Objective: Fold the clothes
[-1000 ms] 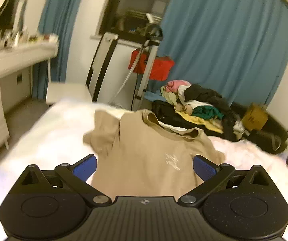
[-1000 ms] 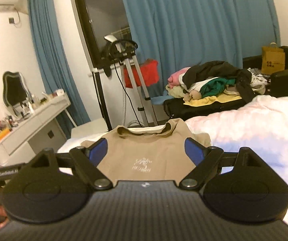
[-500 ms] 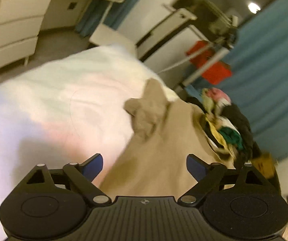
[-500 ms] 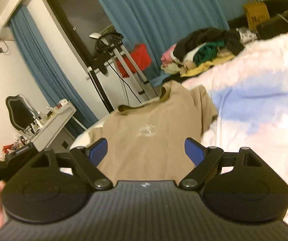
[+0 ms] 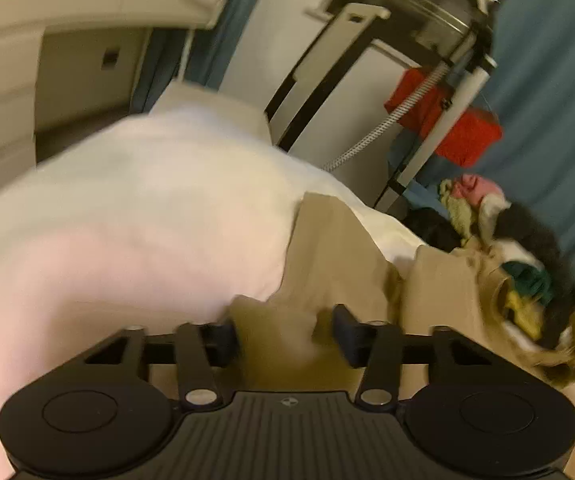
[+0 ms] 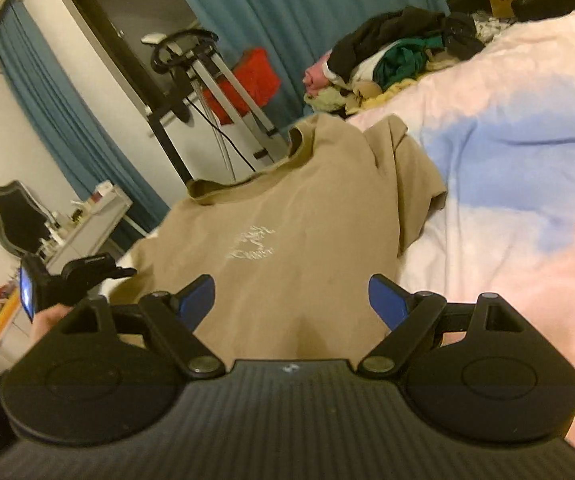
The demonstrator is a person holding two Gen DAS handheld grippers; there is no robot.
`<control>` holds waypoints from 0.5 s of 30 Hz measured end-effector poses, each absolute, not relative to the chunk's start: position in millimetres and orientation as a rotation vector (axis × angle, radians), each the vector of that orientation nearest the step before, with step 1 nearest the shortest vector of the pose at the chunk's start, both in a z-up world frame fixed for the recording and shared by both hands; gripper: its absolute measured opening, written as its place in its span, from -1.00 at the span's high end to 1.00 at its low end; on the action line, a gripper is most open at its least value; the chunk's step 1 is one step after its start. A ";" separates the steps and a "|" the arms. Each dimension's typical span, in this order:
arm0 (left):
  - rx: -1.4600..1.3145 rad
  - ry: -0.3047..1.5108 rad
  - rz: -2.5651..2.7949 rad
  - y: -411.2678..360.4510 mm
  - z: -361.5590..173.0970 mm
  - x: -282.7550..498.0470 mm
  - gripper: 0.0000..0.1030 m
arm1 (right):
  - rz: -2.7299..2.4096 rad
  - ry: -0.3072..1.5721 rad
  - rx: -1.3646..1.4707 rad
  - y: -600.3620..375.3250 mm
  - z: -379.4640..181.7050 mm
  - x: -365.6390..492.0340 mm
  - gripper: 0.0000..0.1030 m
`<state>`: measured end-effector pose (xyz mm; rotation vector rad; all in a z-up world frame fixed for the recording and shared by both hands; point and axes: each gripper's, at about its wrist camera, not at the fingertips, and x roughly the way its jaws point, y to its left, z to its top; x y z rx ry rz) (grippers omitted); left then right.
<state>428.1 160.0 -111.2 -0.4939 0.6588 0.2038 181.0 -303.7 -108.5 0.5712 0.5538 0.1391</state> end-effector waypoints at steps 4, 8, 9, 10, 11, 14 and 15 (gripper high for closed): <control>-0.514 0.636 0.213 165.4 -109.5 439.5 0.79 | 0.155 0.582 0.582 -309.0 -124.0 194.7 -0.65; -0.434 0.547 0.264 172.7 -80.4 442.5 0.86 | 0.143 0.594 0.664 -315.1 -129.1 194.9 -0.66; -0.405 0.525 0.291 174.8 -72.5 443.5 0.87 | 0.143 0.591 0.666 -314.5 -127.9 194.0 -0.66; -0.377 0.516 0.324 177.7 -66.5 445.8 0.87 | 0.139 0.584 0.651 -312.7 -125.7 192.9 -0.66; -0.350 0.523 0.365 181.4 -62.5 449.5 0.87 | 0.135 0.575 0.634 -310.7 -123.1 191.5 -0.66; -0.247 0.558 0.455 185.9 -65.8 460.1 0.87 | 0.117 0.552 0.573 -304.4 -117.0 189.0 -0.66; -0.235 0.582 0.455 186.5 -70.3 461.9 0.87 | 0.112 0.548 0.549 -302.2 -115.7 188.6 -0.66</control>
